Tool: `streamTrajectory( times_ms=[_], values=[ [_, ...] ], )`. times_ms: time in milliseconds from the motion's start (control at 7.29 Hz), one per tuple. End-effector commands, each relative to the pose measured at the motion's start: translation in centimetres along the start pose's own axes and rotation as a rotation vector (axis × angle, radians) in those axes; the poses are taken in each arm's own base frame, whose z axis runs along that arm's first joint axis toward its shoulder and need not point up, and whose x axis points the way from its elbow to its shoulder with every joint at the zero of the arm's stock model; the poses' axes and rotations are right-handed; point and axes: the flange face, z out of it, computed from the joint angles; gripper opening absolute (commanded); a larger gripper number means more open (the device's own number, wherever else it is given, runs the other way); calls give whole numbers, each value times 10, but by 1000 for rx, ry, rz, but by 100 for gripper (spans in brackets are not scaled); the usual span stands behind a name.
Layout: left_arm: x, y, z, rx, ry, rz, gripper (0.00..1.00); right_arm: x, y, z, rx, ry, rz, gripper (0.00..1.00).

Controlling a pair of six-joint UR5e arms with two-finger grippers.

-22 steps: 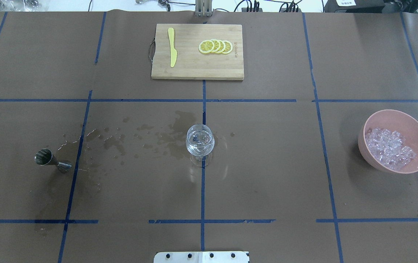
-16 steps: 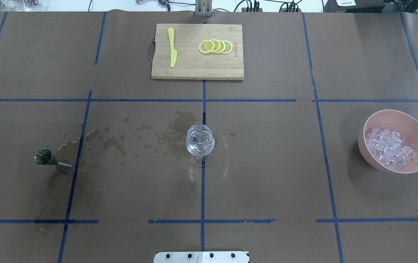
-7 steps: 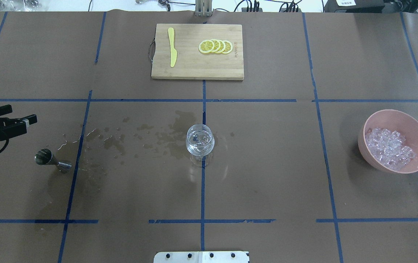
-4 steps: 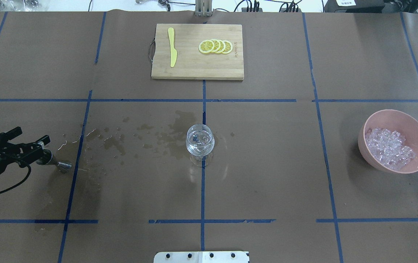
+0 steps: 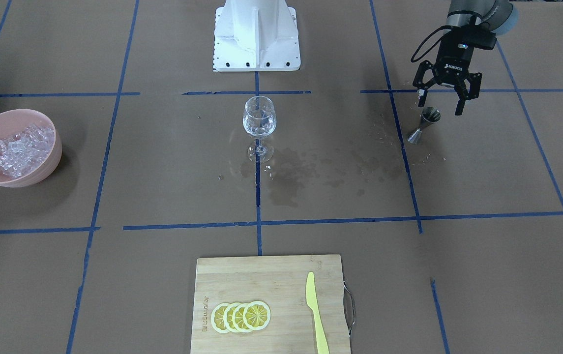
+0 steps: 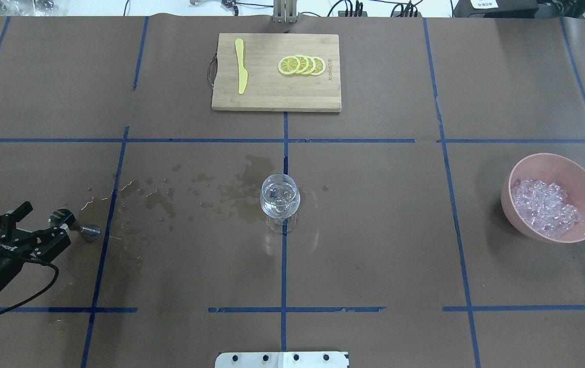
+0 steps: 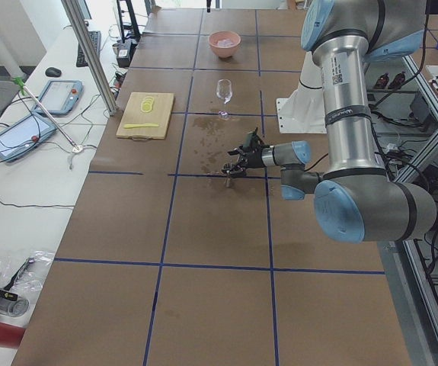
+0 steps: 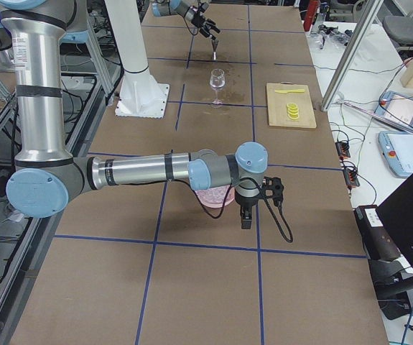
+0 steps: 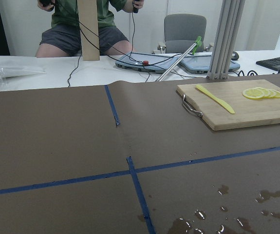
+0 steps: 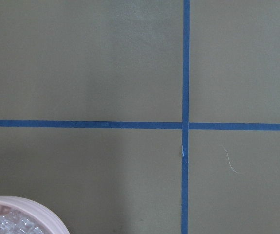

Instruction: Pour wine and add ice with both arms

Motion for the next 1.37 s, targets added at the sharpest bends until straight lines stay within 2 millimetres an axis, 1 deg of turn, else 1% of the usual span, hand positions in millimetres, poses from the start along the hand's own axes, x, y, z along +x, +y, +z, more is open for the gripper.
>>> streamTrajectory(
  times_ms=[0,274,412,686,823,960,1097,1235],
  values=[
    [0,20,-4,9,-11,28,100,0,0,0,-2,-1,1,100],
    [1,30,-6,-8,-2,40,100,-4,3,2,-21,-66,5,100],
    [0,35,-5,-14,-2,47,100,-4,3,3,-22,-66,6,100],
    [-2,48,1,-15,-10,58,100,-3,3,3,-23,-66,7,100],
    [-3,62,9,-18,-16,15,100,-2,3,4,-24,-65,8,100],
    [6,66,14,-14,-12,-10,100,-2,3,4,-24,-65,8,100],
    [10,68,16,-12,-9,-17,100,-2,3,4,-25,-65,9,100],
    [6,78,21,-16,-19,-14,100,-2,3,4,-25,-65,9,100]
  ],
)
